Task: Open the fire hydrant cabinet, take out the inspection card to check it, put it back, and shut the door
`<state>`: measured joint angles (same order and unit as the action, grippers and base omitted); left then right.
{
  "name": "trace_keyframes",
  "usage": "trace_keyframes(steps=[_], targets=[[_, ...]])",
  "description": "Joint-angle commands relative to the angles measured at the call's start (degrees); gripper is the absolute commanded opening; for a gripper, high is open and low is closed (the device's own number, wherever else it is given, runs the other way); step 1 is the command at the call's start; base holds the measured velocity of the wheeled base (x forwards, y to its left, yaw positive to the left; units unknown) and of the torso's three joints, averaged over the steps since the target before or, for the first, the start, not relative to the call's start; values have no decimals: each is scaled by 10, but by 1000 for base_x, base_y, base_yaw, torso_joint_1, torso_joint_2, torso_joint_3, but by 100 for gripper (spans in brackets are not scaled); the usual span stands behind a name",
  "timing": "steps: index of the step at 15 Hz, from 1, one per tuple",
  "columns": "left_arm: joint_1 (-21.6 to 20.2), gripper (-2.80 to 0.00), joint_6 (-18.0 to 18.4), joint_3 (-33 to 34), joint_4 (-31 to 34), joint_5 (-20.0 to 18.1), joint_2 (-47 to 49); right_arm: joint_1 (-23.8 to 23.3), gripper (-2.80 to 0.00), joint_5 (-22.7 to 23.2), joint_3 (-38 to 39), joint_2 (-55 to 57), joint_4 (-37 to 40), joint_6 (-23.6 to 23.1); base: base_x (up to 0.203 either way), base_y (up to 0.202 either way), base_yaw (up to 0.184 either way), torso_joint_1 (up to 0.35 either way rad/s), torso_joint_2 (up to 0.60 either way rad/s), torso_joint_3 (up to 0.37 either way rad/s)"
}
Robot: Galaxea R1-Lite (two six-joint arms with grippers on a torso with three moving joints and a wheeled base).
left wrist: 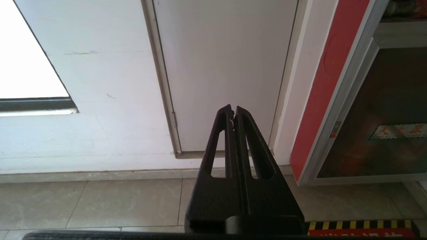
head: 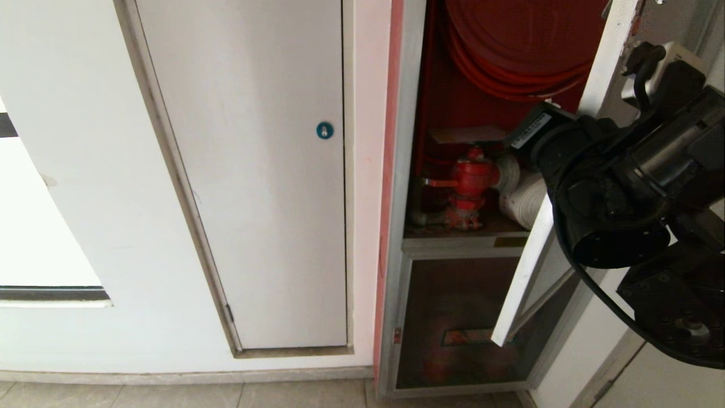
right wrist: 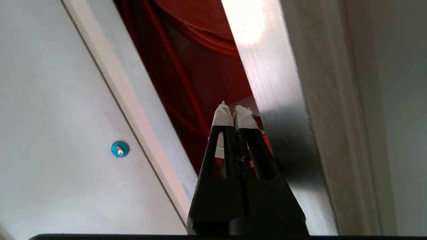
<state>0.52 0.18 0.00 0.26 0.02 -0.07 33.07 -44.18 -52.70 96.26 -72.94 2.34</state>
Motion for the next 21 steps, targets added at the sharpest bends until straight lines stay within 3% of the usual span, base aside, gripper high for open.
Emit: trace_keyframes(steps=[1,9,21], targets=[[0,-280,0,0,0,0,1,-1,-280,-3,2,-10,-4,0,0,0,0,0,0,0],[0,-280,0,0,0,0,1,-1,-280,-14,39,-62,-4,-2,0,0,0,0,0,0],[0,-280,0,0,0,0,1,-7,-280,-24,155,-179,-5,-24,0,0,0,0,0,0]])
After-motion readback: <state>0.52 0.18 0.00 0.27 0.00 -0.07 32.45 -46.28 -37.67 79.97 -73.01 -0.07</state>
